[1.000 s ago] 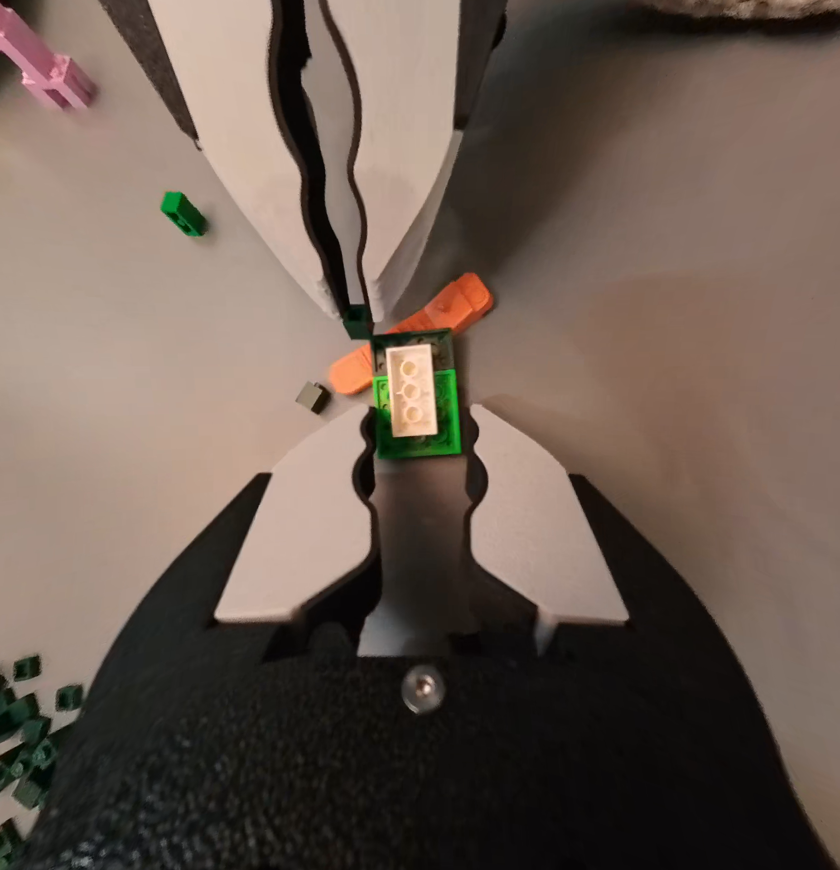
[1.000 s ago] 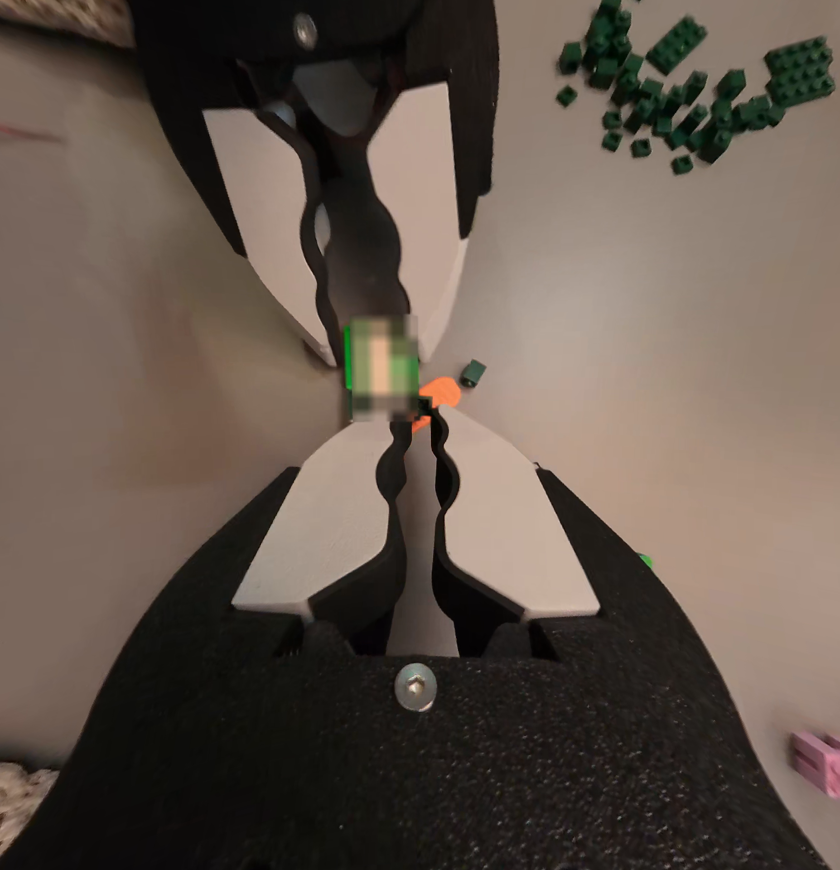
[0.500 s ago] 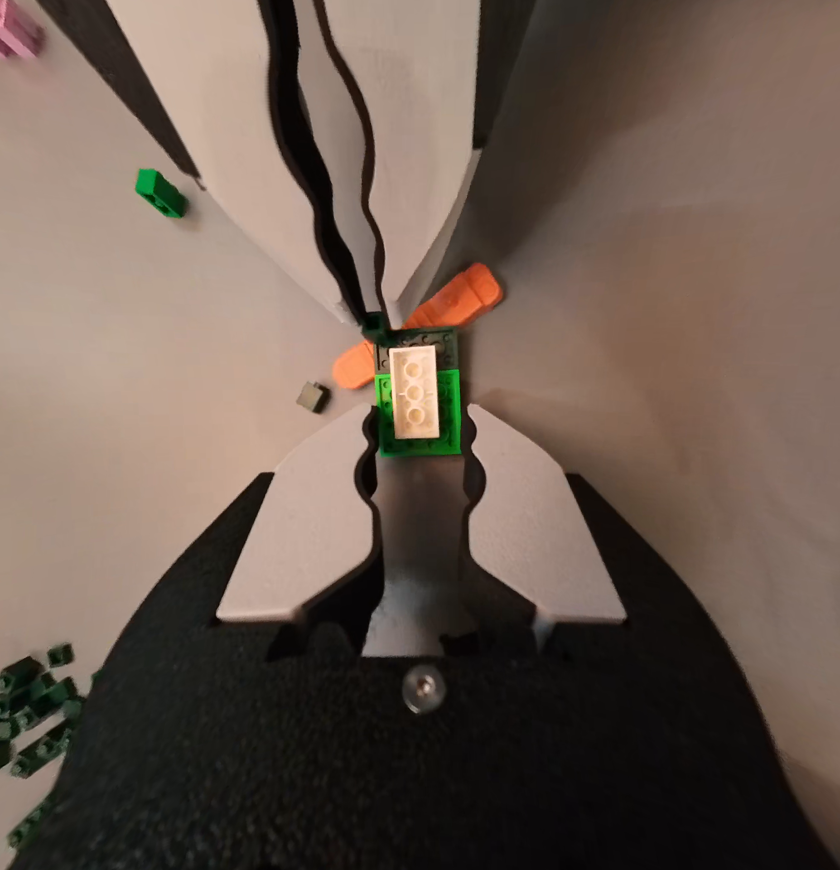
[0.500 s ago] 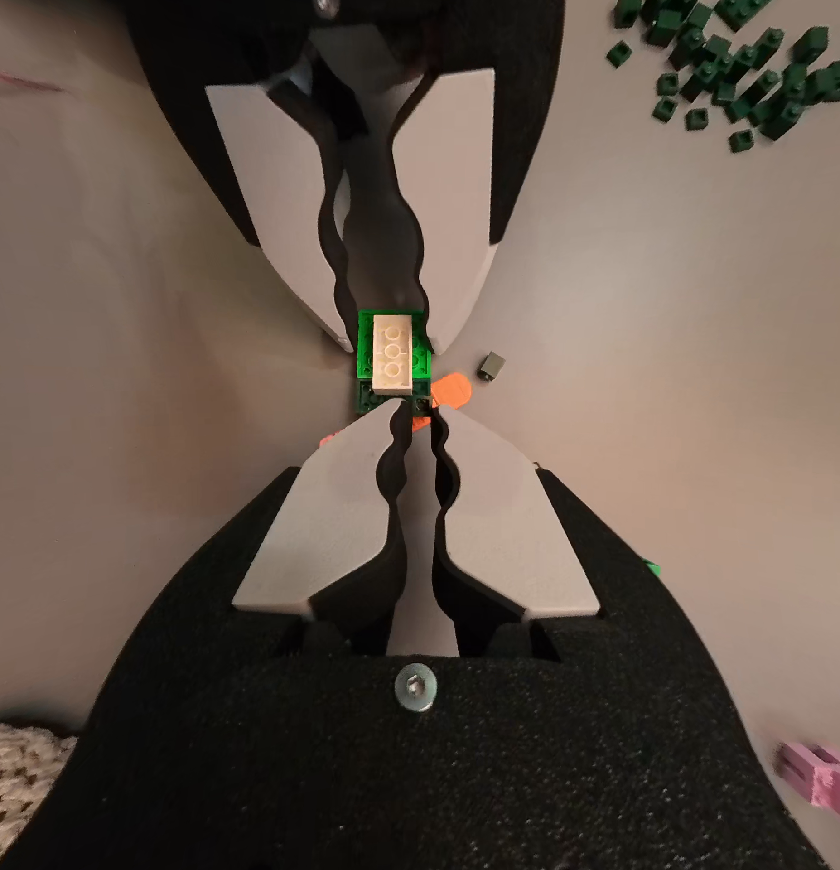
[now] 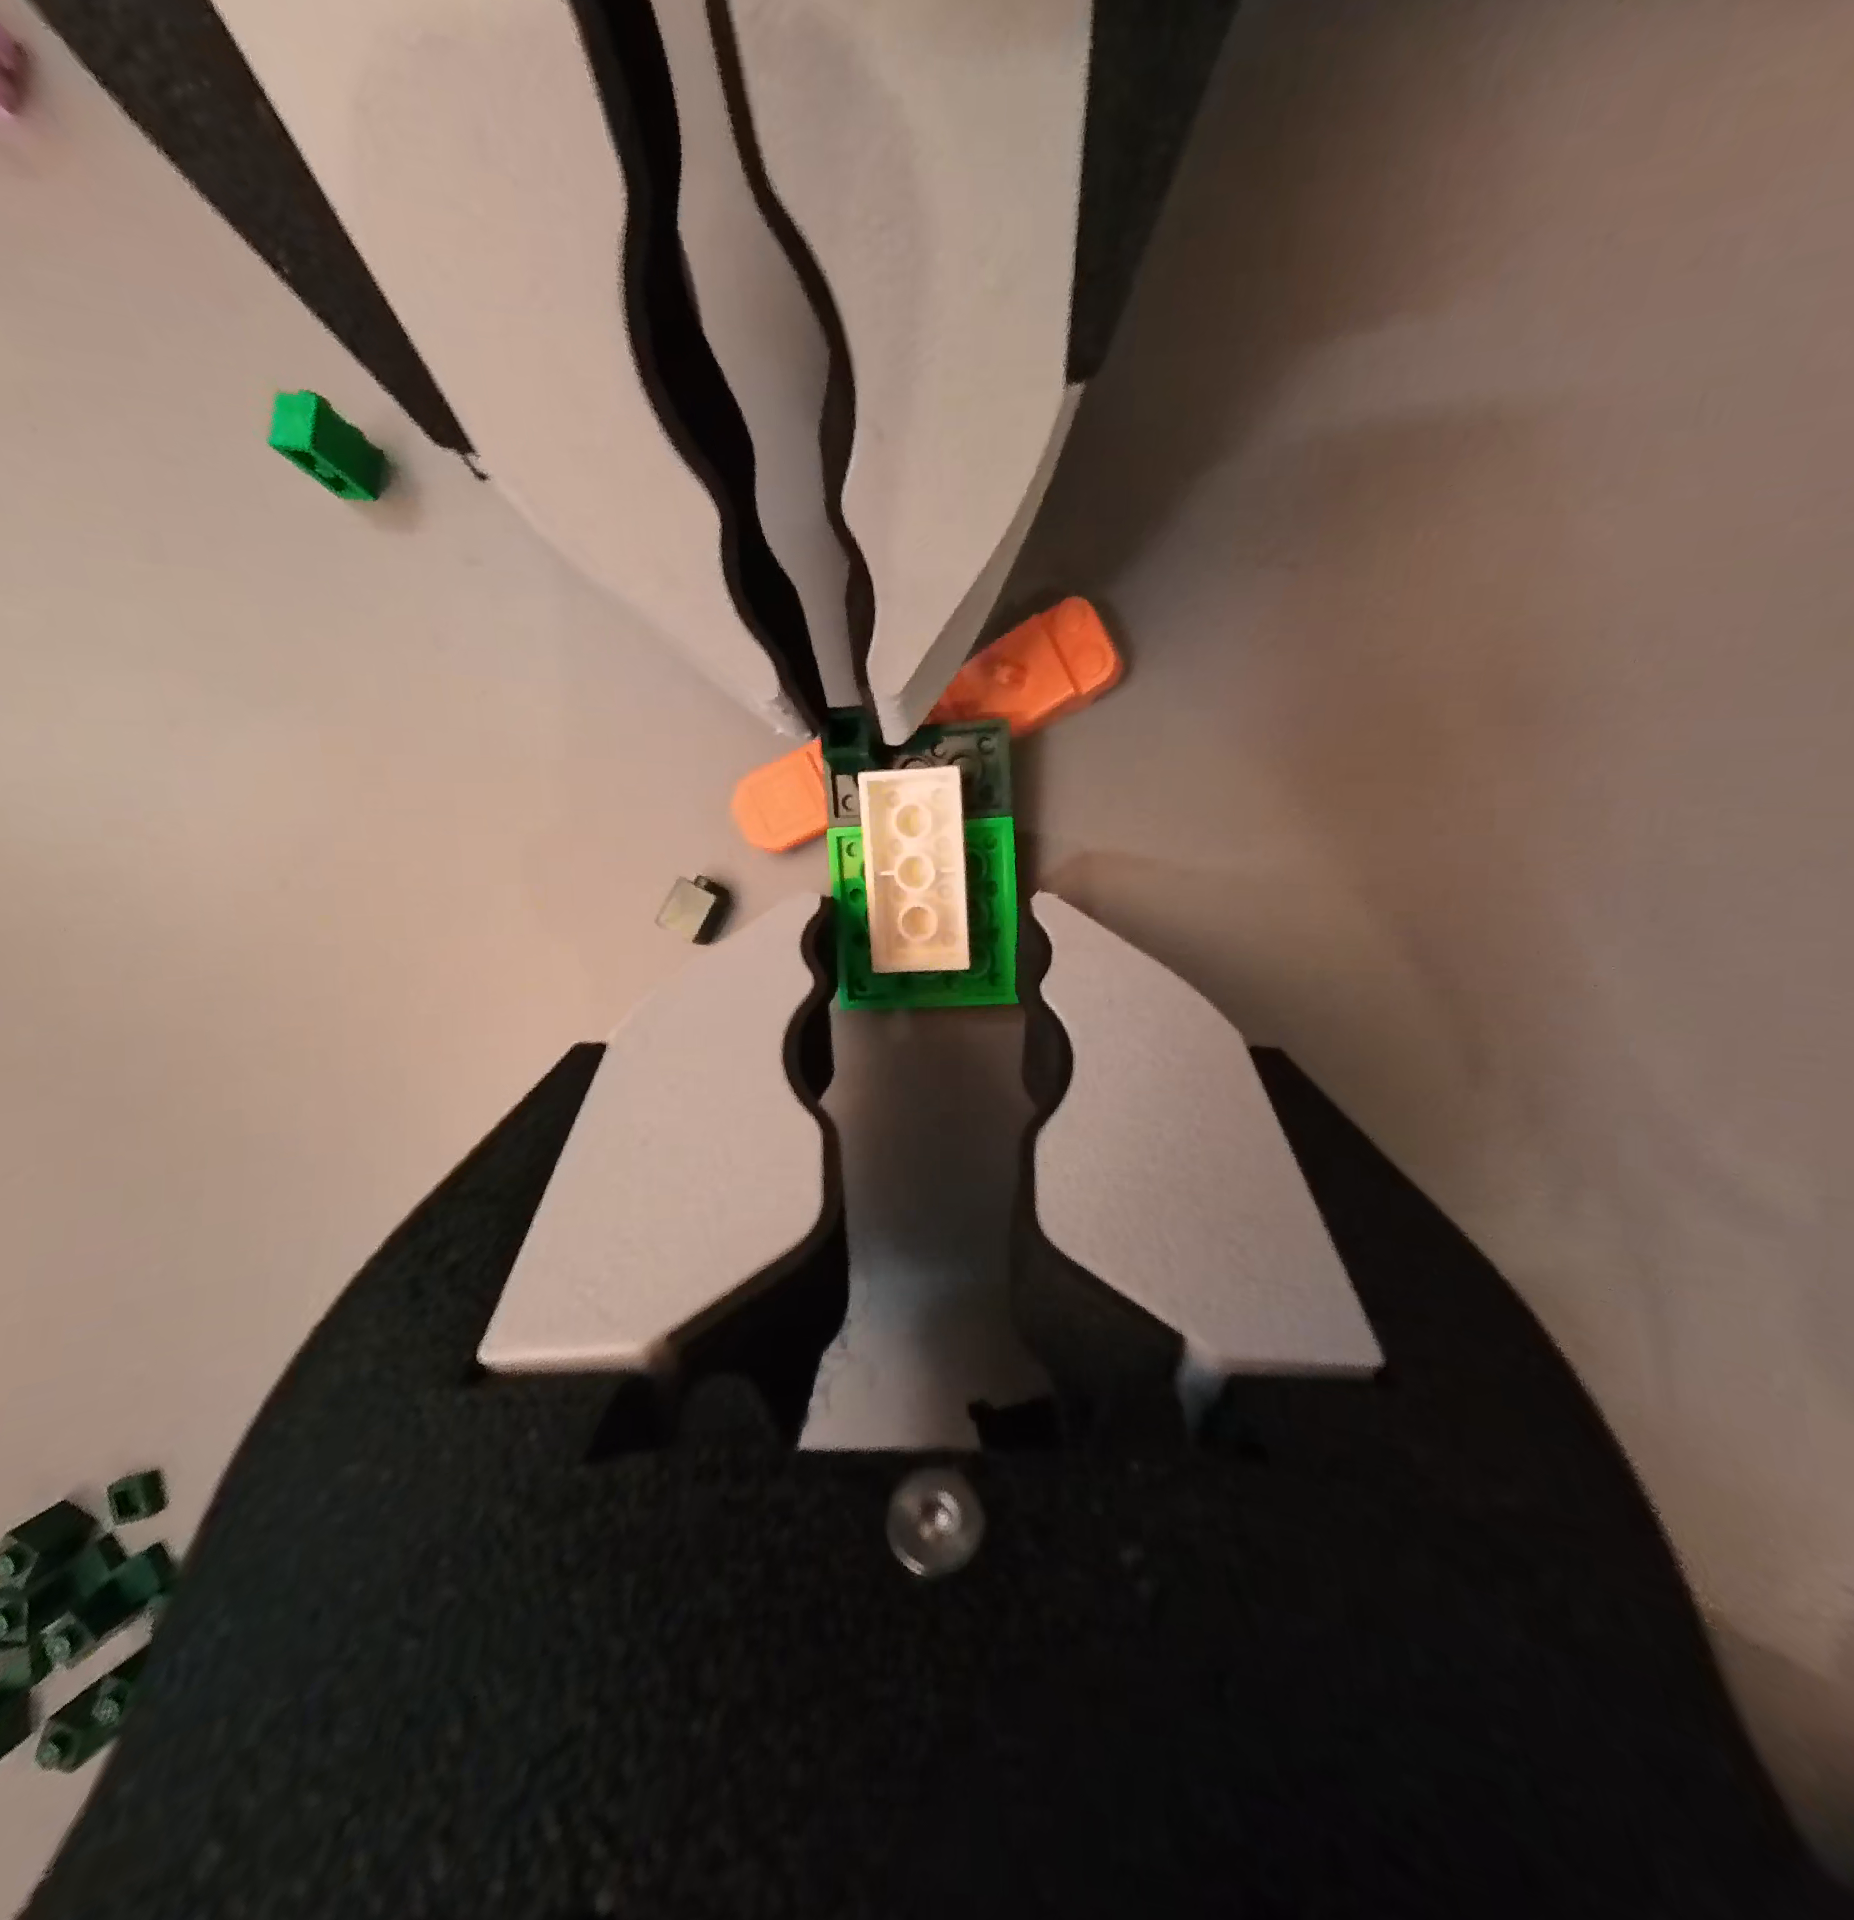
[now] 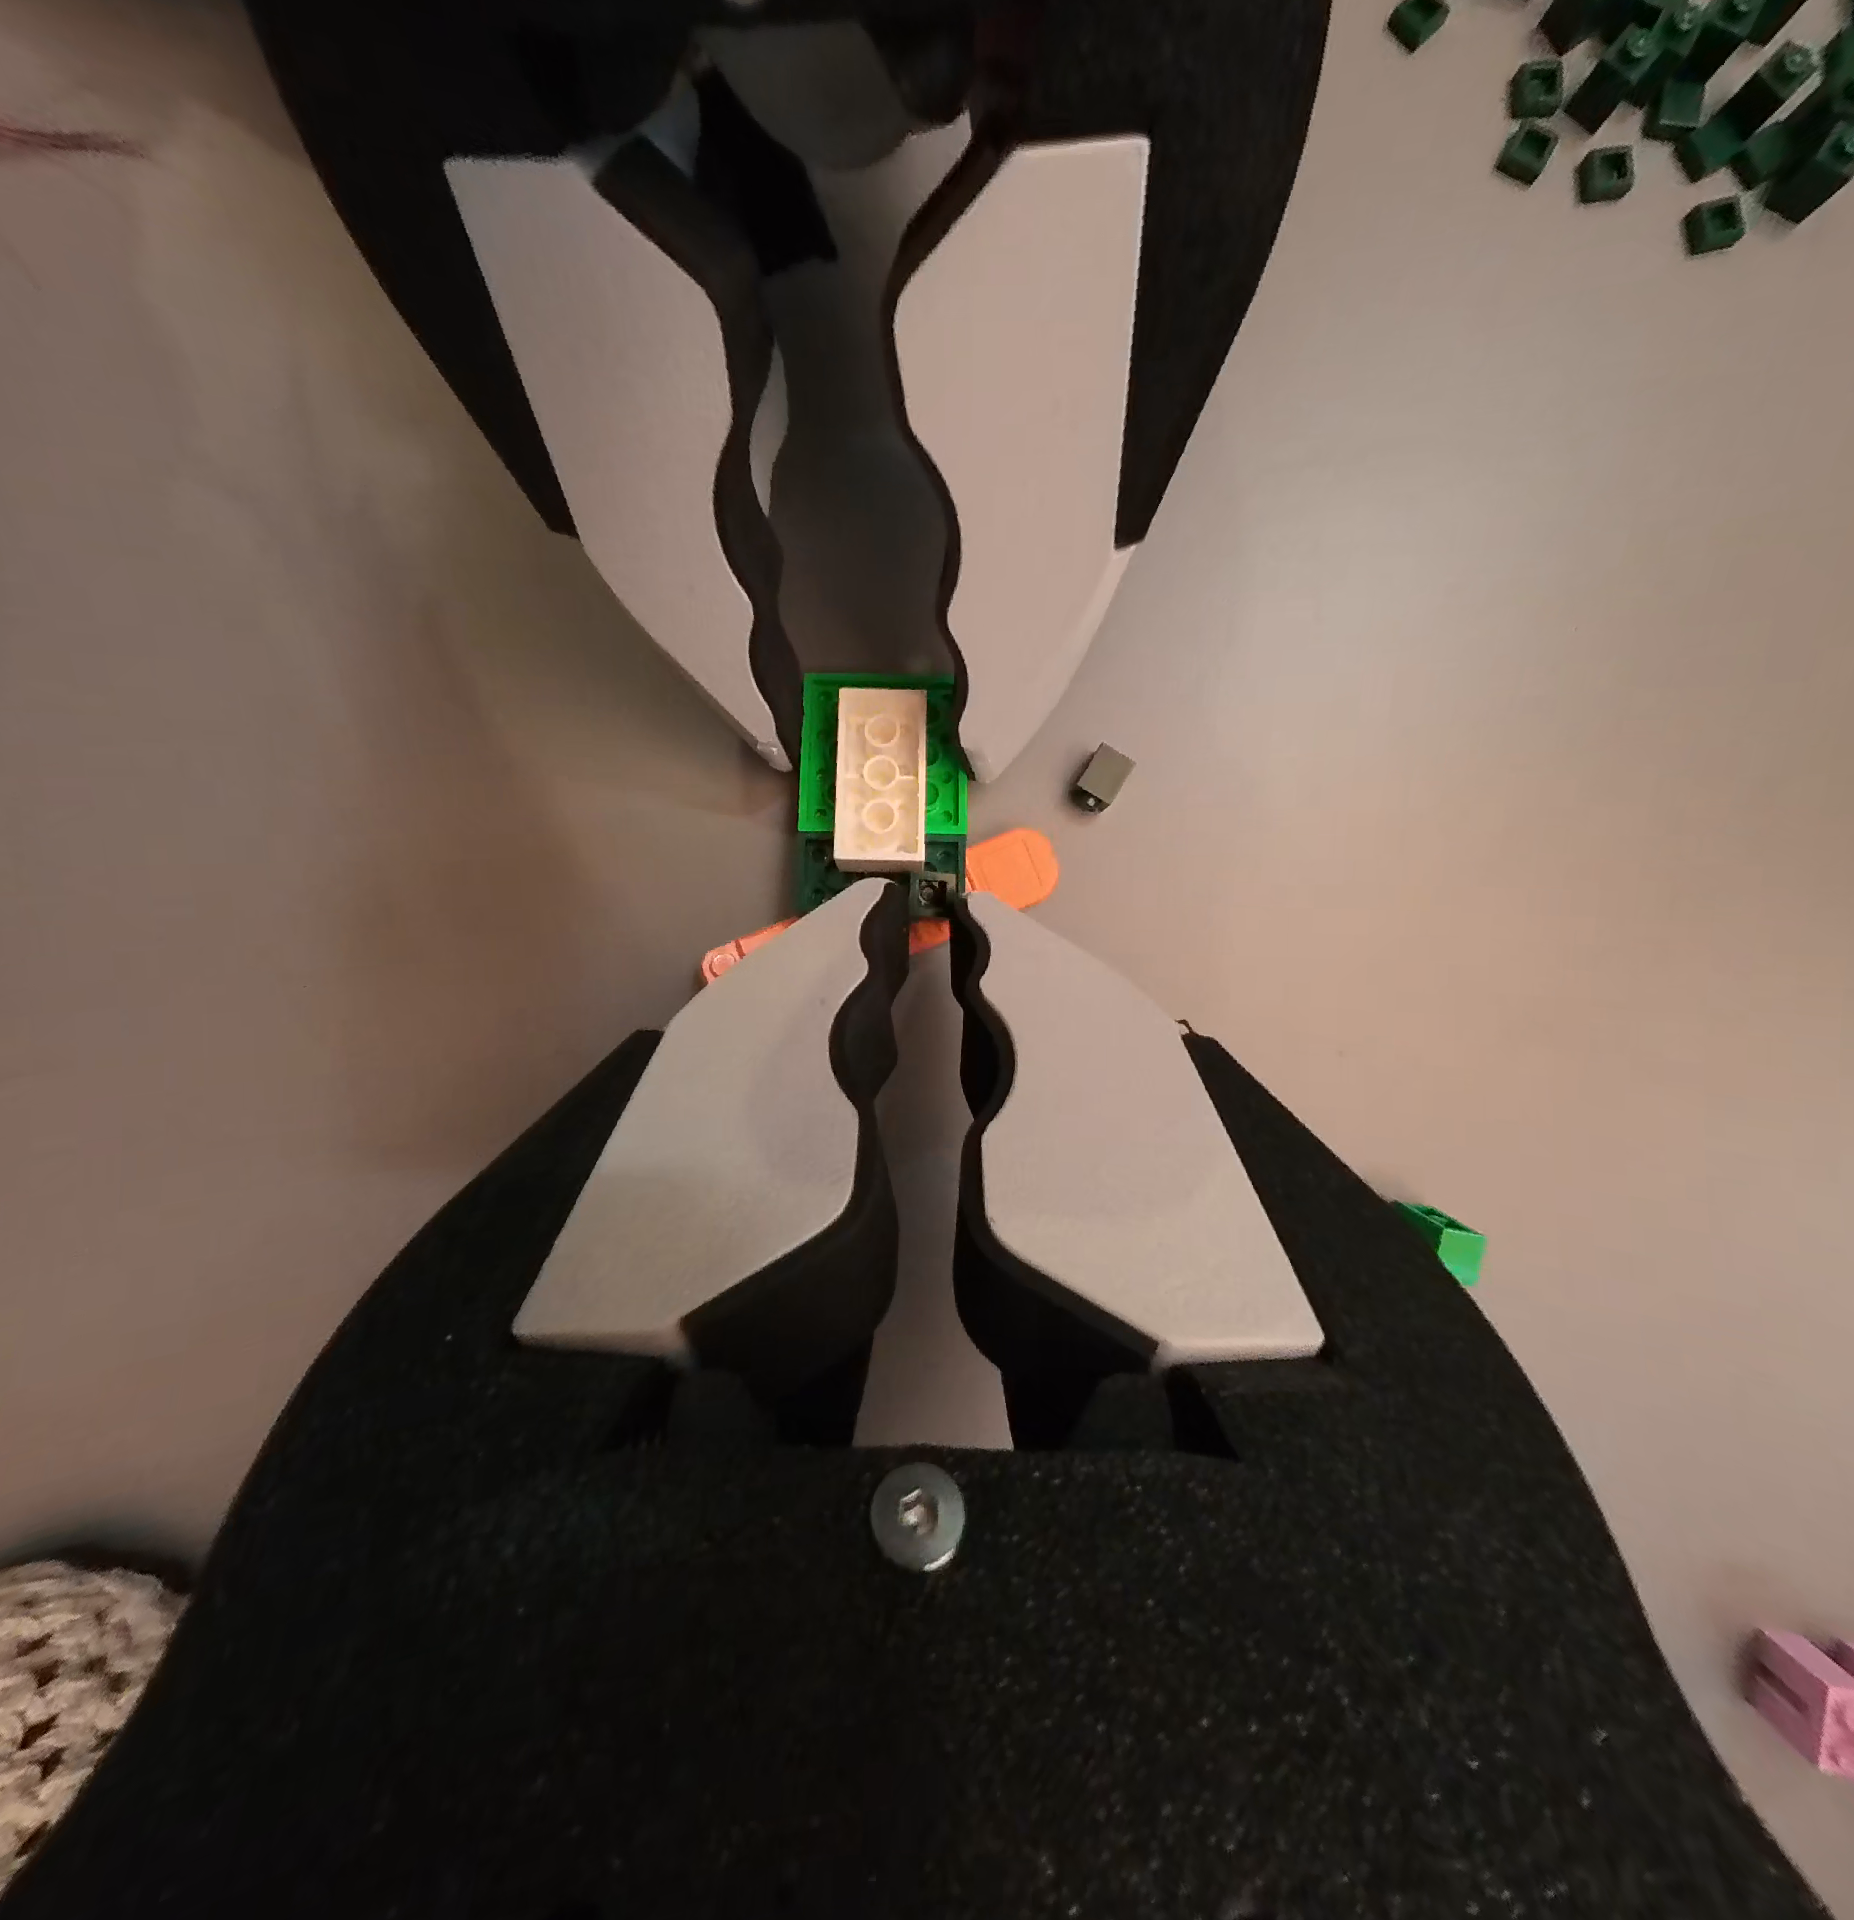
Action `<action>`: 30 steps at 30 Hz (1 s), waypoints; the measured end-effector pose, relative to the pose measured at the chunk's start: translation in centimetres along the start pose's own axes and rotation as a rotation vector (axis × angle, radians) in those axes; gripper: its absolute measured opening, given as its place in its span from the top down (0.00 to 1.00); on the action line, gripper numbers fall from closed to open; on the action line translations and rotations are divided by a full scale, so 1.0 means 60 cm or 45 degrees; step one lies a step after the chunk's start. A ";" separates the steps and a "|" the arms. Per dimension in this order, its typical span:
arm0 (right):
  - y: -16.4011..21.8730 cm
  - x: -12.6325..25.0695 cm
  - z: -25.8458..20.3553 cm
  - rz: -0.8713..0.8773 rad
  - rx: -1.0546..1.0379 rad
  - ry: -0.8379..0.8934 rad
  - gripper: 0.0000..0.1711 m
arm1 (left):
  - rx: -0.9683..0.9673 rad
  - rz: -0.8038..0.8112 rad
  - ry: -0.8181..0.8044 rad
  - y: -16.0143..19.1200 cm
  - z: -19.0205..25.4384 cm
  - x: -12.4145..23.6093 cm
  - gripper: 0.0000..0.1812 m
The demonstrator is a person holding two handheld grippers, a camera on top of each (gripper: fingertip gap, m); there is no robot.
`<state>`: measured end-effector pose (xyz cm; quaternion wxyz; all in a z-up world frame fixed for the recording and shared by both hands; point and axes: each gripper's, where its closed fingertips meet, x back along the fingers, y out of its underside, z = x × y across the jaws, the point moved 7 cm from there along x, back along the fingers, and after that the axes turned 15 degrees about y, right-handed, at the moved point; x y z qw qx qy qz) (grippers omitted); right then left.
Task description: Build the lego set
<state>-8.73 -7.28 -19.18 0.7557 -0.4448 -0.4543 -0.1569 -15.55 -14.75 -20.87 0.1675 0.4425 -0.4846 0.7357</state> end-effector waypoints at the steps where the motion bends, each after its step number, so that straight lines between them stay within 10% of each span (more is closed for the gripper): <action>1: -0.001 0.000 0.000 -0.009 -0.002 -0.003 0.96 | -0.010 -0.003 -0.006 0.000 0.000 0.000 0.82; 30: -0.020 -0.007 0.007 -0.180 0.032 -0.104 0.96 | -0.063 0.018 -0.028 0.001 0.003 -0.001 0.82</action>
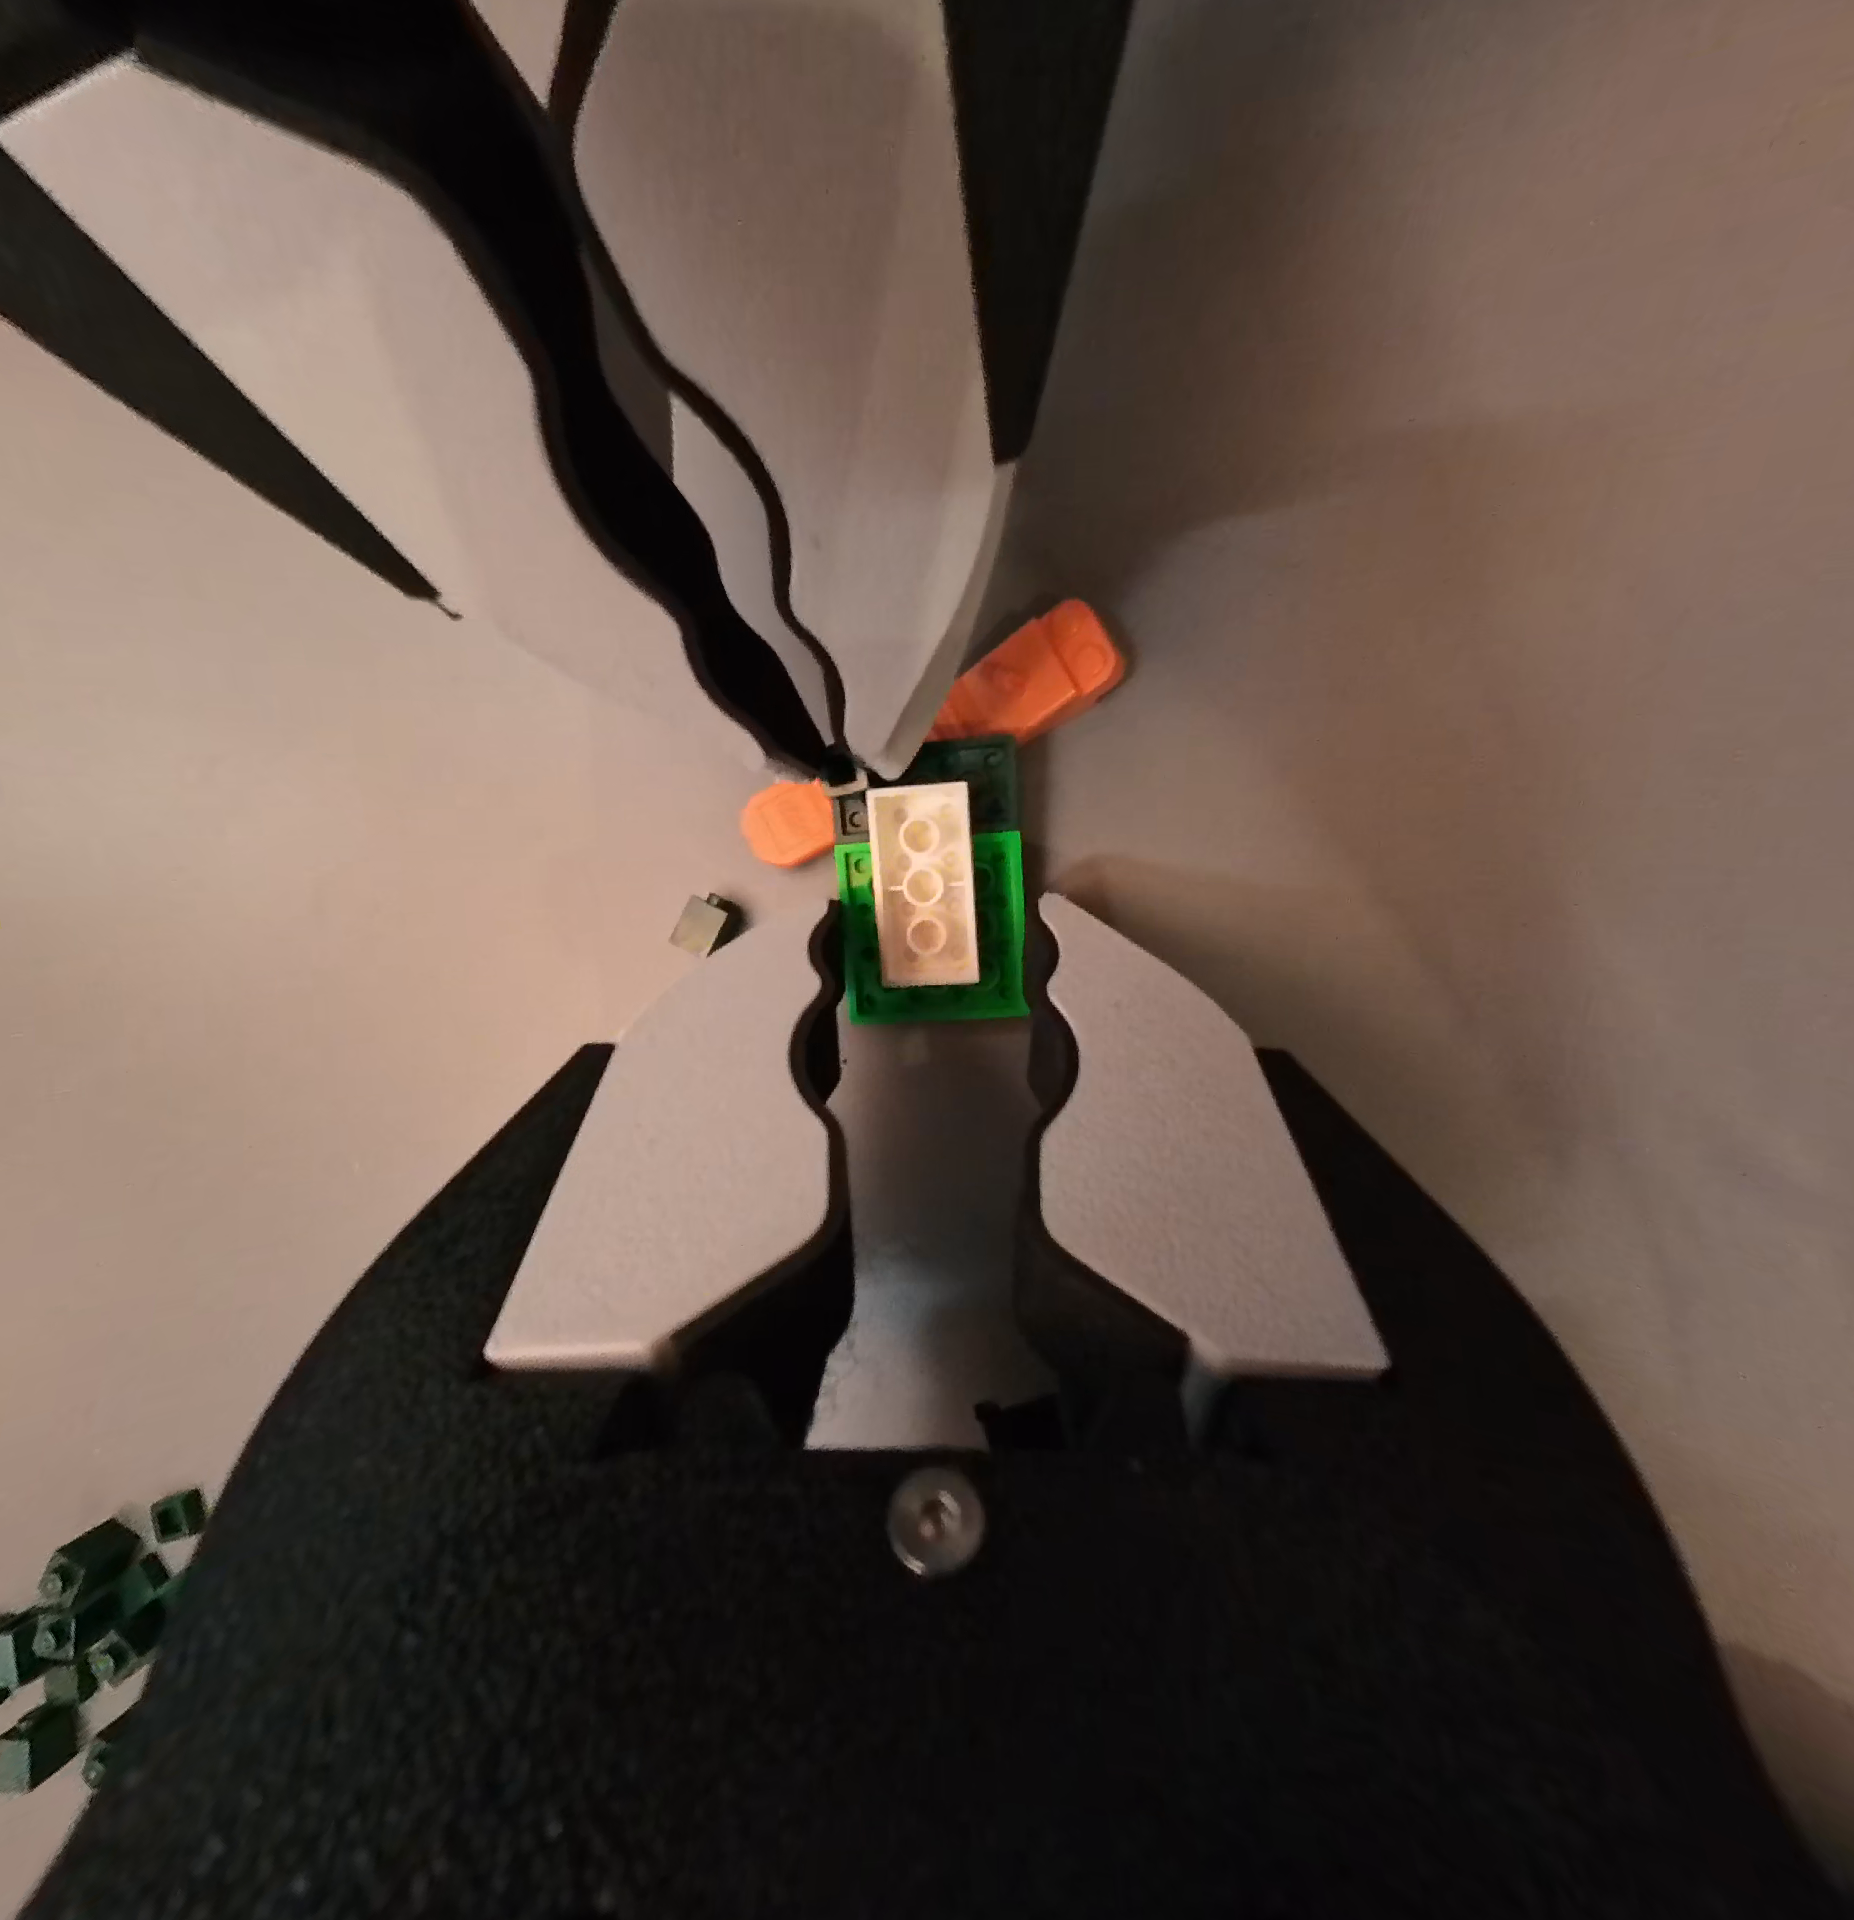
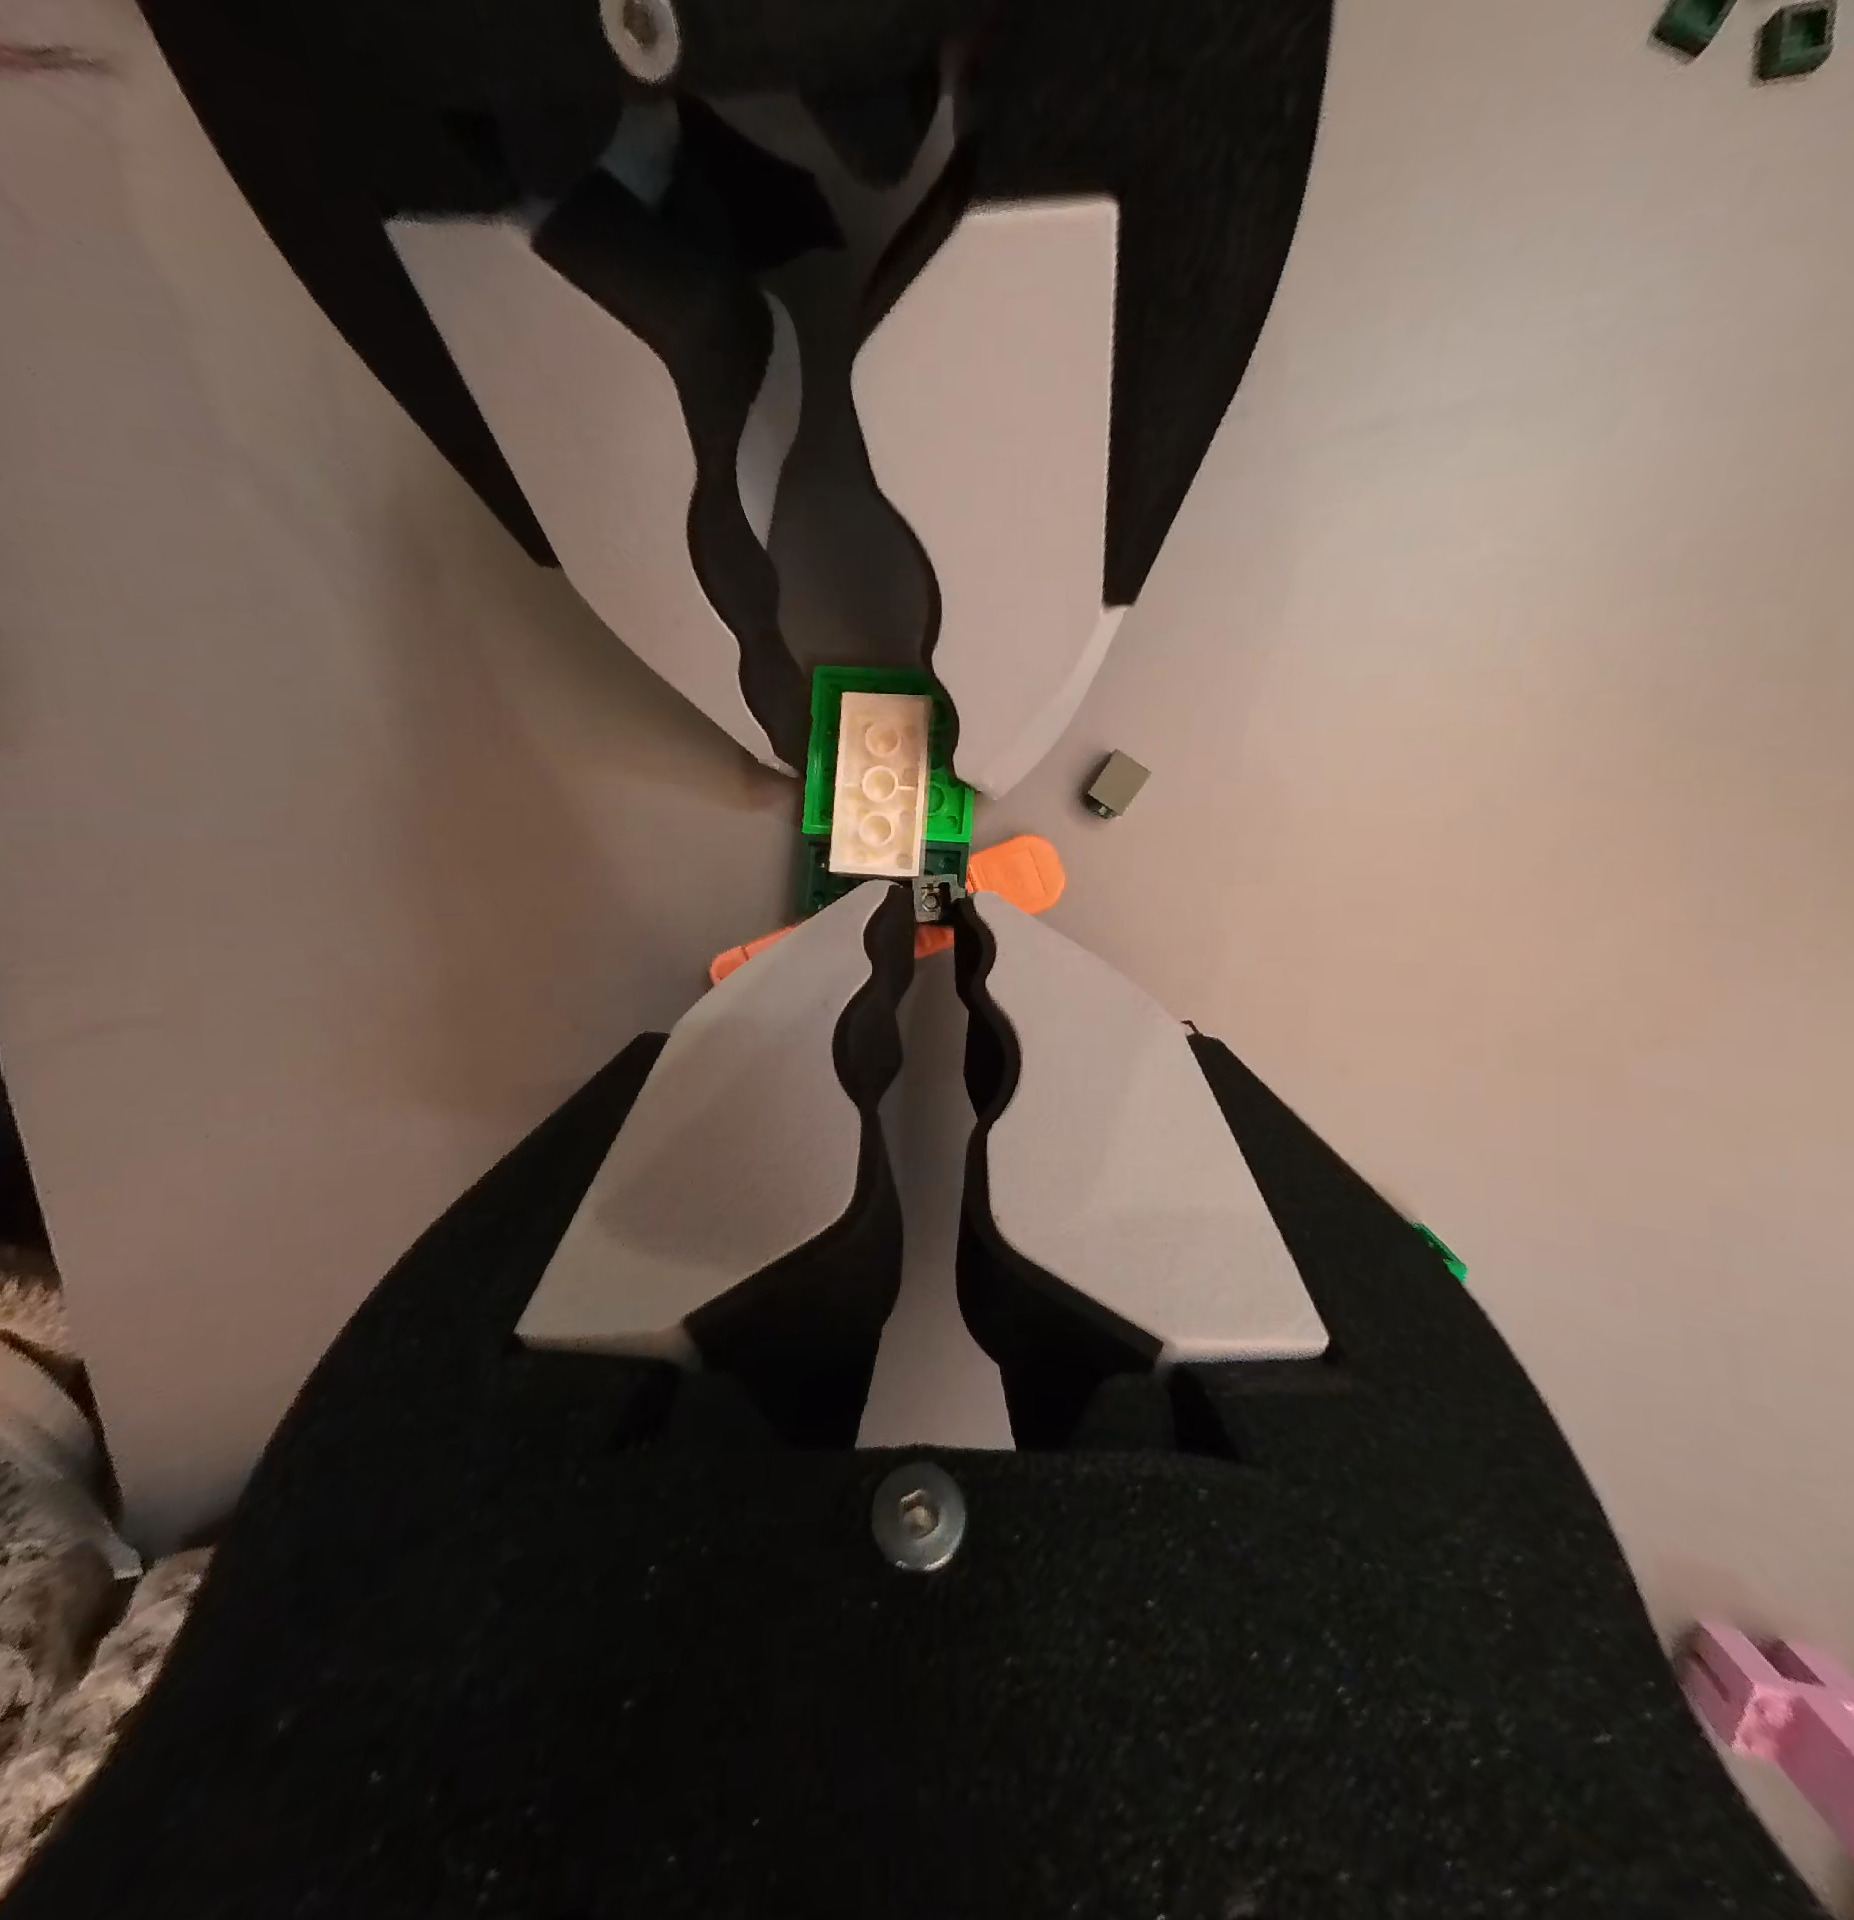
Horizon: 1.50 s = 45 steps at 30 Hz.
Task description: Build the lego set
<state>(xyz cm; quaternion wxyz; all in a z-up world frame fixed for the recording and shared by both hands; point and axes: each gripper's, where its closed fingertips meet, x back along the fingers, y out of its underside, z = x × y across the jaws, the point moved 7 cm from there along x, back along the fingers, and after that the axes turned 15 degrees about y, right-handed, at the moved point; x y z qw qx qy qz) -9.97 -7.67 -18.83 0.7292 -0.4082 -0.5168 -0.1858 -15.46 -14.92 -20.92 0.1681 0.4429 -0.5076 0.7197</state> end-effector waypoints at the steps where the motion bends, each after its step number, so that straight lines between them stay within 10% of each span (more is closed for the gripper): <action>1: 0.000 0.000 0.000 -0.002 -0.003 0.000 0.96 | 0.000 0.000 0.000 -0.001 0.000 0.000 0.82; 45: 0.013 -0.001 -0.019 0.056 -0.361 0.220 0.95 | 0.056 0.058 0.011 0.005 0.002 -0.007 0.82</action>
